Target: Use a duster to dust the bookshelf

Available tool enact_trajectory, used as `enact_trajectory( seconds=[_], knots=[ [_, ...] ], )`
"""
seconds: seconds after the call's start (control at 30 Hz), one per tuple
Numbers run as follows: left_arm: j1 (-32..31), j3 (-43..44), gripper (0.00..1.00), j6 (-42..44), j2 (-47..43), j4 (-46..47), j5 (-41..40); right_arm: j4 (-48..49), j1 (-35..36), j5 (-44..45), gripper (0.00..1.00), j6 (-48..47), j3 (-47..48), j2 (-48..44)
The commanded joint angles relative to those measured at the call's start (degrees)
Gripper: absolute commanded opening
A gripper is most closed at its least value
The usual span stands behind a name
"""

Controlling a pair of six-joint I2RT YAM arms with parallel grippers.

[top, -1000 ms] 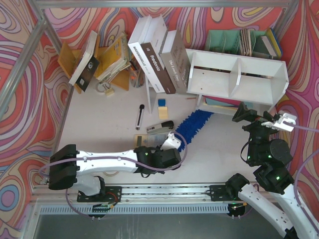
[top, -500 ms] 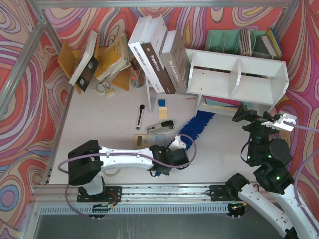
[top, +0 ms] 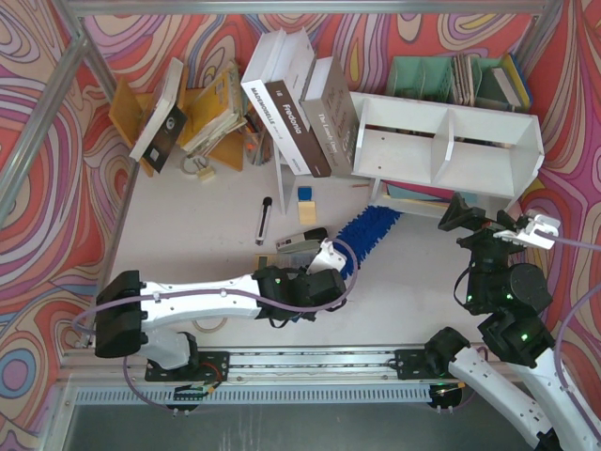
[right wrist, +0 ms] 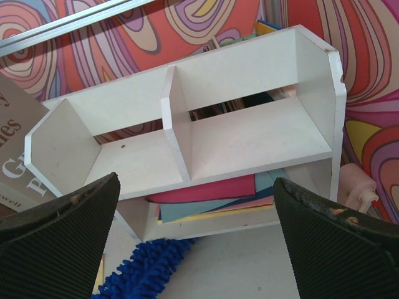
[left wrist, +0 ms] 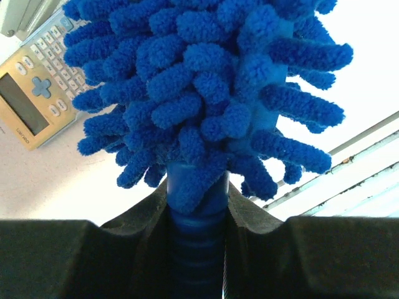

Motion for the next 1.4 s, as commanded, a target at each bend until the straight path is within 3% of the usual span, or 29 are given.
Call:
enact_trajectory(
  seconds=[0.0,0.17,0.37,0.8,1.1,1.37],
  knots=[
    [0.2,1.2,0.0,1.2,0.0,2.9,-2.4,0.3,-0.2,0.5,0.99,0.1,0.2,-0.6],
    [-0.3,3.9,0.0,5.1,4.4,5.9,1.8,0.4,-0.2,0.5,0.99,0.1,0.2,-0.7],
    [-1.8,13.4,0.0,11.6,12.6,6.6,4.8,0.4,-0.2,0.6,0.99,0.1,0.2,-0.7],
    [-1.9,27.7,0.0,19.9,25.3,3.8,14.1,0.7,-0.2,0.8,0.99,-0.2,0.1,-0.6],
    [-2.3,19.2,0.0,16.0,20.4,3.2,13.3,0.8,-0.2,0.9,0.99,-0.2,0.1,-1.0],
    [-5.2,12.5,0.0,12.0,10.6,1.2,6.3,0.8,-0.2,0.7,0.99,-0.2,0.1,-0.8]
  ],
)
